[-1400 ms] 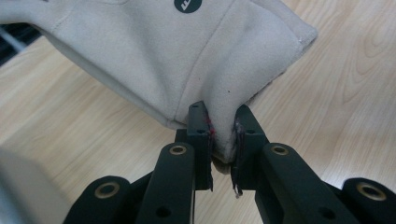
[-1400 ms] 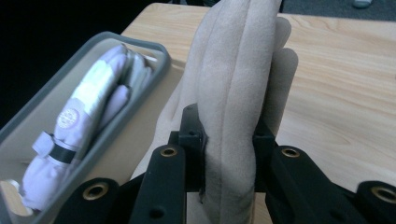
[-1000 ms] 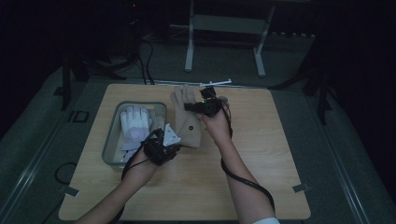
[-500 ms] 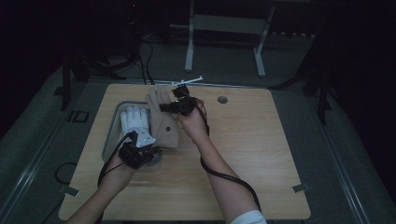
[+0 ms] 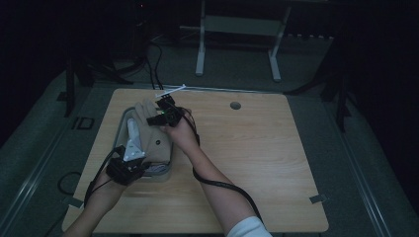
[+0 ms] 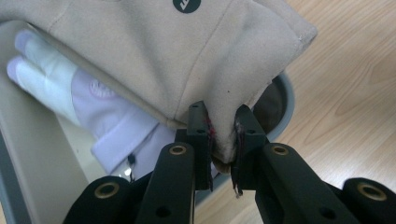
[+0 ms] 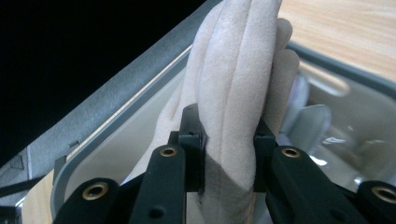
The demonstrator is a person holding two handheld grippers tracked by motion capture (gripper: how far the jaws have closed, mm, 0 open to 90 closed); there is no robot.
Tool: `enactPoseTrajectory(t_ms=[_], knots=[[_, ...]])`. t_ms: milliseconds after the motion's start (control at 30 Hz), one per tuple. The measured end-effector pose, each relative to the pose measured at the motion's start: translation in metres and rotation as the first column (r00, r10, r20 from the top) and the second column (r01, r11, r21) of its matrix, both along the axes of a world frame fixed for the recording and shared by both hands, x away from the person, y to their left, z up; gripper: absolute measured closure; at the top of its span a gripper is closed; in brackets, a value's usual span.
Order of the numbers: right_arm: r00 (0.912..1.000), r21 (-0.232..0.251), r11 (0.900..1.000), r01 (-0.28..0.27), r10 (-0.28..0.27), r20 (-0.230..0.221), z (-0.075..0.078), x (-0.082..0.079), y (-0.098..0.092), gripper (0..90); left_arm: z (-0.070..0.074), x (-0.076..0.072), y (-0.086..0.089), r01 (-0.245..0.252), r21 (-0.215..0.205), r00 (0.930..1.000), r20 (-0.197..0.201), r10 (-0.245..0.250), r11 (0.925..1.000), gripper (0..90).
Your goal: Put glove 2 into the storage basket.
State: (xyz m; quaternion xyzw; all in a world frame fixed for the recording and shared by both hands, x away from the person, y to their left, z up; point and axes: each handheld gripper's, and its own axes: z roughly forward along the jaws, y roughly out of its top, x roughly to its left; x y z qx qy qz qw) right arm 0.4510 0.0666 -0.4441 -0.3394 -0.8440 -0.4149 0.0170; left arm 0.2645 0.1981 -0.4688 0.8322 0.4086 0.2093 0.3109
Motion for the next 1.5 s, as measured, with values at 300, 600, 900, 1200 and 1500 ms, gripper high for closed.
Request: enactPoseTrajectory(t_ms=[300,600,900,1200,1500], knots=[[0.9987,-0.042,0.999,-0.023,0.021,-0.047,-0.023,0.006,0.021,73.7,-0.013,0.005,0.009,-0.016,-0.018,0.9988,-0.045,0.015,0.9997,80.6],[0.9983,-0.077,0.996,-0.032,0.028,-0.052,-0.032,0.014,0.021,69.4,-0.015,0.012,0.01,-0.006,-0.039,0.9966,-0.082,0.003,0.9992,76.6],[0.9981,-0.087,0.995,-0.05,0.047,-0.039,-0.026,0.014,0.009,42.5,-0.004,0.009,0.004,0.039,-0.049,0.996,-0.079,-0.043,0.998,44.0],[0.9978,-0.038,0.998,-0.052,0.053,0.039,-0.004,0.008,-0.022,23.9,0.008,0.0,0.007,0.027,-0.133,0.9994,-0.019,-0.029,0.9907,25.0],[0.9919,-0.031,0.997,-0.076,0.078,0.1,0.001,-0.009,-0.056,20.4,0.014,0.005,-0.001,0.009,-0.192,0.9991,0.043,0.0,0.9813,15.8]])
